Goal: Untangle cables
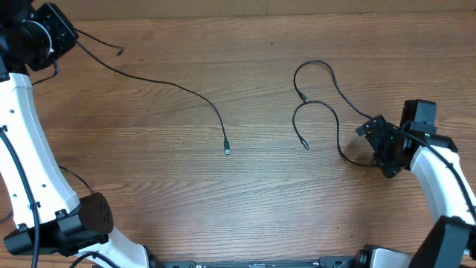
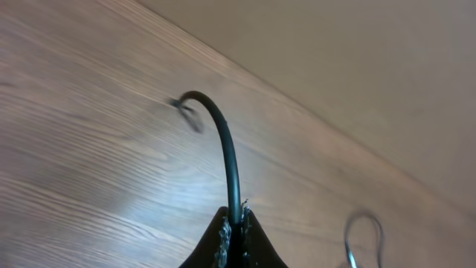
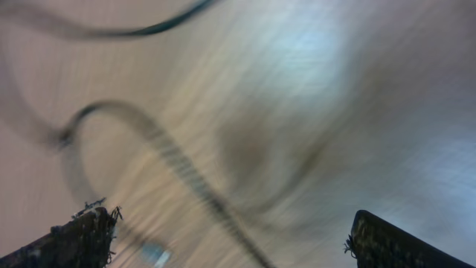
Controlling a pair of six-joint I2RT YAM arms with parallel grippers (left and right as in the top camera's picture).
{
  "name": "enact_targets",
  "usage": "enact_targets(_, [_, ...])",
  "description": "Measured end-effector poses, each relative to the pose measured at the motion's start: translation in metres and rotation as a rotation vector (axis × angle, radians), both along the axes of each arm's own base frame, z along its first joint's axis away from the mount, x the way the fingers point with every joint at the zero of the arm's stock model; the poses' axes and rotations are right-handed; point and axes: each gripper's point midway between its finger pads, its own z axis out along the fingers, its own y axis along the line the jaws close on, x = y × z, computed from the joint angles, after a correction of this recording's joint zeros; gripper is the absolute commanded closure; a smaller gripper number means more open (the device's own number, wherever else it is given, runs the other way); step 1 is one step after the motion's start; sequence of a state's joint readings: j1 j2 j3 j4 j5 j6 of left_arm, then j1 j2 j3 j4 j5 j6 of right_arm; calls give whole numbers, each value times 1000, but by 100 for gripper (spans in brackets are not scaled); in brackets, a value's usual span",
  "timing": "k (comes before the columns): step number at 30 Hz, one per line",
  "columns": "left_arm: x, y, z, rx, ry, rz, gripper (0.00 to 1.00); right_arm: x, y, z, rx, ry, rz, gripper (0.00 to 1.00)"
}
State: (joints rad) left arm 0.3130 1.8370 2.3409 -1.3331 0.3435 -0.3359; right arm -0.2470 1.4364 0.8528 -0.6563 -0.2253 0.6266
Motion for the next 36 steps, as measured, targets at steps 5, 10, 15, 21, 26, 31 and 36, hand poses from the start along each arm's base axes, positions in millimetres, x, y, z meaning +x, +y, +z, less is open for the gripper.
enact_targets(5, [-12,-42,-11,-13,44,-206,96,10,34,35,101,-169,221,0])
enact_targets(10, [-24,-90,-32,-32,127,-376,96,10,46,45,132,-223,316,0])
enact_targets(15, [-23,-135,-71,-59,216,-501,96,7,48,44,131,-217,339,0])
enact_targets(21, [-14,-183,-155,-135,352,-530,96,-5,42,34,99,-144,324,0])
enact_targets(26, [-18,-205,-191,-202,434,-467,96,-7,37,31,72,-124,311,0])
enact_targets(31, [-32,-218,-217,-286,552,-343,96,-8,34,29,54,-116,304,0])
enact_targets(36, [-53,-230,-261,-339,683,-187,96,-8,33,29,49,-113,302,0])
